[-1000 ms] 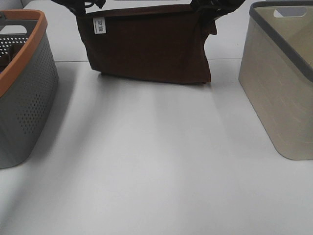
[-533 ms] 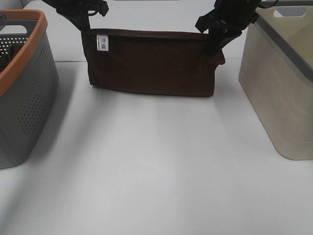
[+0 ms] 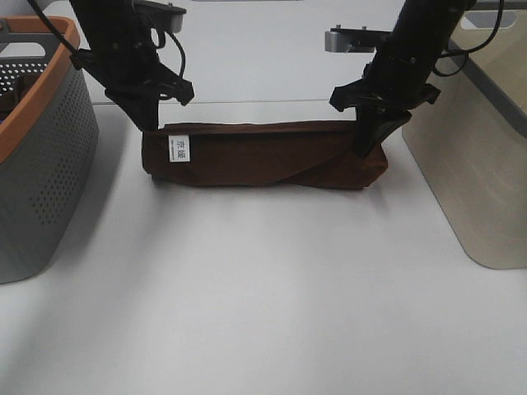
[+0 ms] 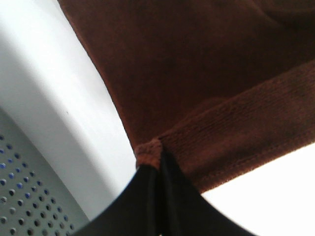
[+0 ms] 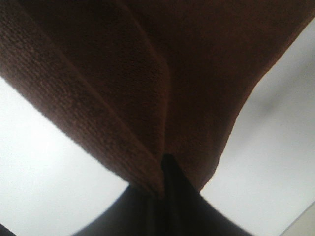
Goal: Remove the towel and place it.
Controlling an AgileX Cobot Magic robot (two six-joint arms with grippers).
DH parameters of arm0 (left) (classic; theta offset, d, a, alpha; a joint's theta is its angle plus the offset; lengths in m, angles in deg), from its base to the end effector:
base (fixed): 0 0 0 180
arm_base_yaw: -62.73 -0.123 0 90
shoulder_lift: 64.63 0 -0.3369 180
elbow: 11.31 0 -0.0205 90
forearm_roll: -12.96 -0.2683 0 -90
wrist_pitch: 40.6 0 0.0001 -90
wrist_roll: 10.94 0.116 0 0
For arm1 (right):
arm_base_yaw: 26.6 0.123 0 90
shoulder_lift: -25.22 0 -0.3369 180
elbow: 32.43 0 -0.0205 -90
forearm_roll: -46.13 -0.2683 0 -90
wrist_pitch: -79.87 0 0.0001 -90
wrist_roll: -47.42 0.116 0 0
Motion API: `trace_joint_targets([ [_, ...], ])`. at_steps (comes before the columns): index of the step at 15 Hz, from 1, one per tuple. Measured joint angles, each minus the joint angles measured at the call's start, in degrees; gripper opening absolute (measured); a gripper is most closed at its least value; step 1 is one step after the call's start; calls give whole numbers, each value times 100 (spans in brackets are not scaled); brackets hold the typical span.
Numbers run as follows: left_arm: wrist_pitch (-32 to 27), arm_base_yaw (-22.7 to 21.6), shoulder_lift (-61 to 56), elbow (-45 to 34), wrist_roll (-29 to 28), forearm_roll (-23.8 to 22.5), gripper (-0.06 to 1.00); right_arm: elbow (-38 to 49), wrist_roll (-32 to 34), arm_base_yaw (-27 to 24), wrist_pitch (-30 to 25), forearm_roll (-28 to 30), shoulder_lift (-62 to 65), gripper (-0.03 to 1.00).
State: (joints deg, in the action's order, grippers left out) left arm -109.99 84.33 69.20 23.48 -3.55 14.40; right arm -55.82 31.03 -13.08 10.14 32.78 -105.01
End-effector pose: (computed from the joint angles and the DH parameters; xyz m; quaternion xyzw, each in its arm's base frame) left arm 0.4868 -0.1957 0.2305 0.2459 0.9640 -0.0245 0.0985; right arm 0.4686 0.1385 0.2091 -0.2205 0.9687 0.1094 0.0325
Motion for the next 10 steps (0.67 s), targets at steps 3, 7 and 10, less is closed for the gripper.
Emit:
trace_joint_targets([
  [3, -6, 166, -97, -510, 0, -143, 0, 493, 97, 0, 0, -17, 0, 0],
  [7, 0, 246, -120, -905, -6, -40, 0, 957, 132, 0, 6, -34, 0, 0],
  [10, 29, 286, -120, -1278, -23, 23, 0, 1106, 132, 0, 23, -86, 0, 0],
])
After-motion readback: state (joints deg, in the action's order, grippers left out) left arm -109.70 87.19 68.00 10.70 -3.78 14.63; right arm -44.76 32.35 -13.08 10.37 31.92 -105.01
